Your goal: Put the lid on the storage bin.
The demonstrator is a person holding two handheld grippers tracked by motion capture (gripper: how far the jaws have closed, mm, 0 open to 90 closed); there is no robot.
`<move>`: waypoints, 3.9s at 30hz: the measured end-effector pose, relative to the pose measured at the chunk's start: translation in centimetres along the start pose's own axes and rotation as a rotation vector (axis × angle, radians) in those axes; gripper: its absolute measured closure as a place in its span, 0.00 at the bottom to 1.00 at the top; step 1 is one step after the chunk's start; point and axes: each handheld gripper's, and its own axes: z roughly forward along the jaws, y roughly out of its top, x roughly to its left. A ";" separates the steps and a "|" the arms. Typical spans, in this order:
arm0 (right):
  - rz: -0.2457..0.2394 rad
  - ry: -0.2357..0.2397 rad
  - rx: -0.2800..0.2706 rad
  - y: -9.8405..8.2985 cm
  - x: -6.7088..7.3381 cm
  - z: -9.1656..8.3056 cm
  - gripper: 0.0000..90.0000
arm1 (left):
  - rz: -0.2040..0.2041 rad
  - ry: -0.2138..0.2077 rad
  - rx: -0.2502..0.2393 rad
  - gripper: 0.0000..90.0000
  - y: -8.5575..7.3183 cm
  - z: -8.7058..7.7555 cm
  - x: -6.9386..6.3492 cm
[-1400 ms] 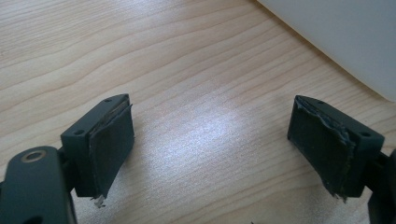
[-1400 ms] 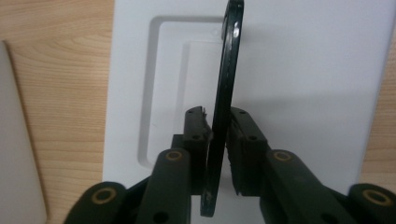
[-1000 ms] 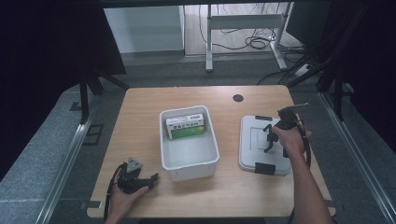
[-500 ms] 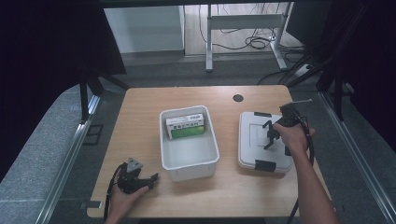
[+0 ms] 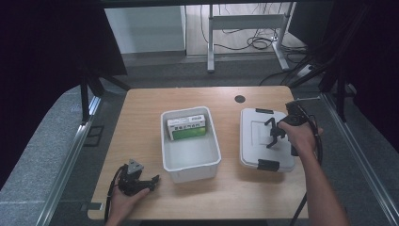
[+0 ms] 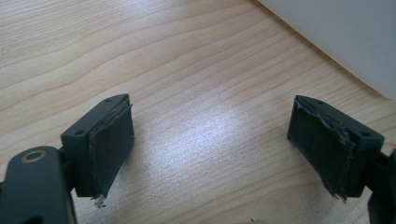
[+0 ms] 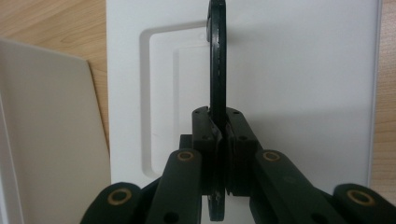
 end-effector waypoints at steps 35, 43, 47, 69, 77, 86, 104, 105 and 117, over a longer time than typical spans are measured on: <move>-0.095 0.087 -0.063 -1.4 3.3 -4.6 0.94 | -0.001 0.003 -0.002 0.16 -0.1 -0.1 0.0; -0.115 0.104 -0.072 -1.5 4.2 -5.4 0.94 | -0.001 0.002 -0.002 0.16 -0.1 -0.1 0.0; -0.118 0.113 -0.074 -1.6 4.7 -5.8 0.94 | -0.001 0.002 -0.002 0.16 -0.1 -0.1 0.0; -0.194 0.185 -0.095 -2.7 9.5 -8.9 0.94 | 0.002 0.001 0.000 0.16 -0.2 -0.2 0.1; -0.234 0.216 -0.082 -3.3 12.0 -8.6 0.94 | 0.002 0.001 0.000 0.16 -0.2 -0.1 0.1; -0.267 0.241 -0.062 -3.7 14.5 -7.9 0.94 | 0.002 0.001 -0.001 0.16 -0.2 -0.1 0.1; -0.278 0.265 -0.026 -3.9 18.0 -5.5 0.94 | 0.002 0.001 -0.002 0.16 -0.2 -0.1 0.1; -0.278 0.268 -0.025 -3.8 18.1 -5.4 0.94 | 0.002 0.001 -0.002 0.16 -0.2 -0.1 0.1; -0.275 0.276 0.004 -4.0 20.5 -3.4 0.94 | 0.003 0.000 0.000 0.16 -0.1 -0.1 0.1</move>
